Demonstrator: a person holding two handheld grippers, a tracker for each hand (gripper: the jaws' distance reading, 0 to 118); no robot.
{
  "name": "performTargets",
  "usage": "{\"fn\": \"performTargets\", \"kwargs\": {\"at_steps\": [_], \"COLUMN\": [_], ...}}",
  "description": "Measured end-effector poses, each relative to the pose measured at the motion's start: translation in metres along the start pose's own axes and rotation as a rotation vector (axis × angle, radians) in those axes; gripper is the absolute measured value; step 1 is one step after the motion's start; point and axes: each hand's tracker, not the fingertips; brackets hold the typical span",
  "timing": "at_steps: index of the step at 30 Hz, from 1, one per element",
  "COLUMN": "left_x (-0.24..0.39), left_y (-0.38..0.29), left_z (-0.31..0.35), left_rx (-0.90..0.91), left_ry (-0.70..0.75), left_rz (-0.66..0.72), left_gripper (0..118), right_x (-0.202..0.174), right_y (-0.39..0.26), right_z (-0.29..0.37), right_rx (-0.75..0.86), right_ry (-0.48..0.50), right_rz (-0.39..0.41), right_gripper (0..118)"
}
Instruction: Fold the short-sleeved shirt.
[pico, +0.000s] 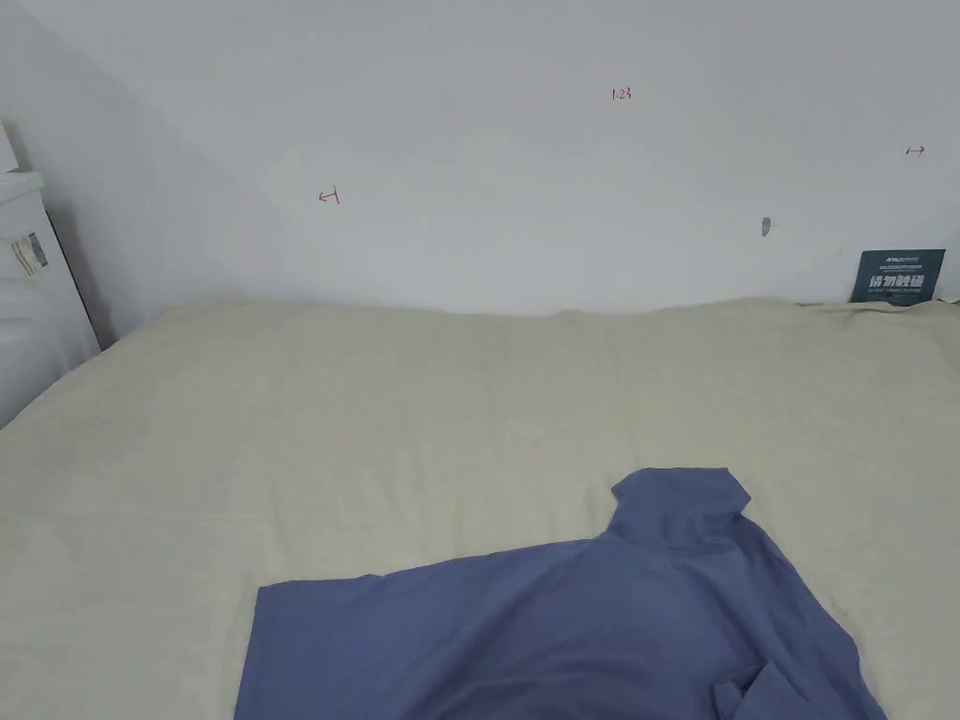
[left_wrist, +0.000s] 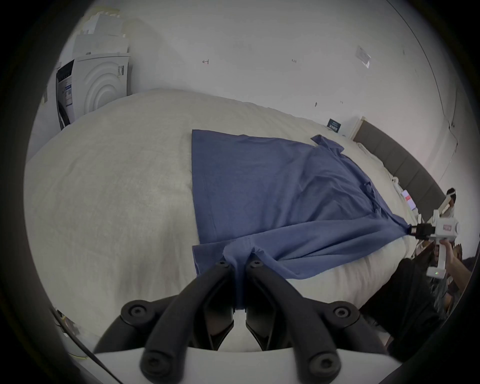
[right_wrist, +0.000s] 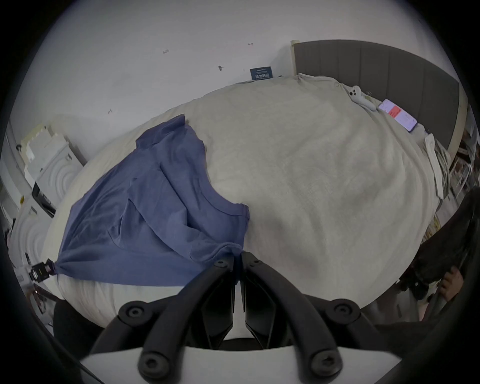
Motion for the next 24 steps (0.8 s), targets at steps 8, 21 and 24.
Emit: {"fn": "performTargets", "kwargs": {"at_steps": [8, 21, 24], "left_x": [-0.005, 0.060, 0.075], "left_y": [0.009, 0.095, 0.095], "left_z": [0.038, 0.177, 0.178], "left_rx": [0.068, 0.565, 0.603], "left_ry": [0.150, 0.195, 0.222], "left_rz": [-0.003, -0.092, -0.109], "left_gripper": [76, 96, 87], "right_x": [0.003, -0.080, -0.100], "right_y": [0.014, 0.087, 0.086], "right_z": [0.033, 0.132, 0.131], "right_rx": [0.151, 0.524, 0.539], "right_ry": [-0.097, 0.139, 0.128], "right_rz": [0.171, 0.173, 0.239], "right_gripper": [76, 76, 76]}}
